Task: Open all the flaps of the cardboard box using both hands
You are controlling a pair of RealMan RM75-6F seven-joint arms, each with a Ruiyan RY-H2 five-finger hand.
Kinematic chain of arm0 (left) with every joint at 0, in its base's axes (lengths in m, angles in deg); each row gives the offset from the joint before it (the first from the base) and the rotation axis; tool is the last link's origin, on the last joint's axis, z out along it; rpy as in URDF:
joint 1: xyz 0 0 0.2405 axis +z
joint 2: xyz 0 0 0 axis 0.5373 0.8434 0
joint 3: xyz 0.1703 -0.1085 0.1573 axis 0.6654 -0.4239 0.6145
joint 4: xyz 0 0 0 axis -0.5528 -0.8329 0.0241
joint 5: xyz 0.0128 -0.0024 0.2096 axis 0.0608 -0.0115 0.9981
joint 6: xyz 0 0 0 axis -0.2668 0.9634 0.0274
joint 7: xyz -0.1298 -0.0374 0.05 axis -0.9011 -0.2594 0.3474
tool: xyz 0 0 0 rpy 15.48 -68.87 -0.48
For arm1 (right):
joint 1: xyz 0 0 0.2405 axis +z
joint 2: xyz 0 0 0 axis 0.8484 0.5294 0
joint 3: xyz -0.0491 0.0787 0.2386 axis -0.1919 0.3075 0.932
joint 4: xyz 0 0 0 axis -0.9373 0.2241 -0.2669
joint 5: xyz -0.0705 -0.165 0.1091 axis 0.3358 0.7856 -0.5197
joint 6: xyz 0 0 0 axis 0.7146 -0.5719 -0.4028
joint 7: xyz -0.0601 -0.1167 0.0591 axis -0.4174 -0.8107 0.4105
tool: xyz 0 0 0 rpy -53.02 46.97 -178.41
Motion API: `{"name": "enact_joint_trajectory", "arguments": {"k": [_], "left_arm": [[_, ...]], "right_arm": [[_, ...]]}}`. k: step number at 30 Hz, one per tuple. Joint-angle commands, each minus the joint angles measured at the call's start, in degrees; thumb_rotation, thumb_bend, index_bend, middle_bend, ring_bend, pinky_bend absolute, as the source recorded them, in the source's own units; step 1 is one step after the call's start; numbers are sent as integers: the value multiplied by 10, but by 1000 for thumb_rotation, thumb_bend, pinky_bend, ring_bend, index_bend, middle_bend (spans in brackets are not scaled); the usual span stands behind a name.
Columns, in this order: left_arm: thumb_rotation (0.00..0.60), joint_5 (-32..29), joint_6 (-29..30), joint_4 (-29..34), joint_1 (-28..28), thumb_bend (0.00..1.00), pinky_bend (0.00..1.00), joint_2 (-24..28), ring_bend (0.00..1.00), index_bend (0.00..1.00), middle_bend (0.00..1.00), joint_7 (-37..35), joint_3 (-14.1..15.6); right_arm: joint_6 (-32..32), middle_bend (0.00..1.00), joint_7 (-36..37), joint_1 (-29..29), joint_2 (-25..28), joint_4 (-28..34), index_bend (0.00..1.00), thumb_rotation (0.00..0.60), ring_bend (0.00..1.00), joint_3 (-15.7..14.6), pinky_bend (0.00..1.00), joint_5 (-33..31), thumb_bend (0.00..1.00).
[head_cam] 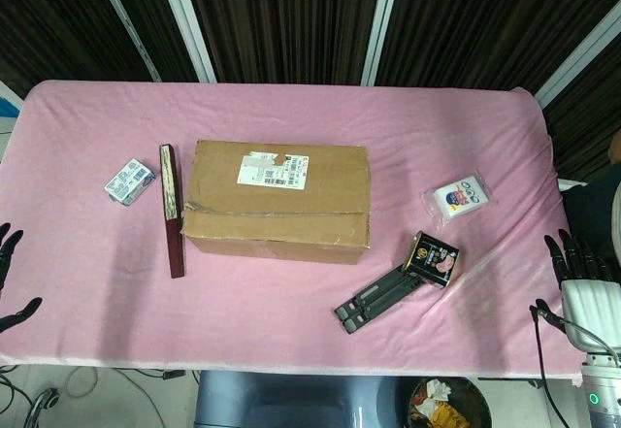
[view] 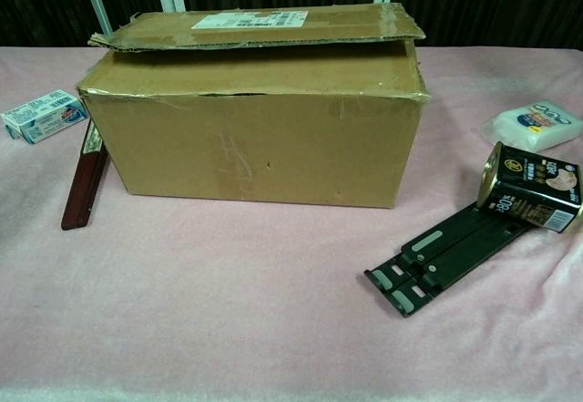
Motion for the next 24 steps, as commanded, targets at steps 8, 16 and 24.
{"name": "enact_joint_trajectory", "arguments": {"k": [8, 16, 24], "left_arm": [[600, 0, 1, 1, 1, 104, 0, 0, 0, 0, 0, 1, 1], [600, -6, 1, 19, -2, 122, 0, 6, 0, 0, 0, -3, -7], [600, -24, -33, 118, -44, 189, 0, 35, 0, 0, 0, 64, -44]], "right_arm": [[-1, 0, 0, 0, 0, 1, 0, 600, 14, 0, 229, -1, 251], [-7, 0, -3, 3, -5, -1, 0, 600, 14, 3, 229, -9, 250], [-20, 0, 3, 7, -9, -3, 0, 600, 14, 10, 229, -30, 250]]}}
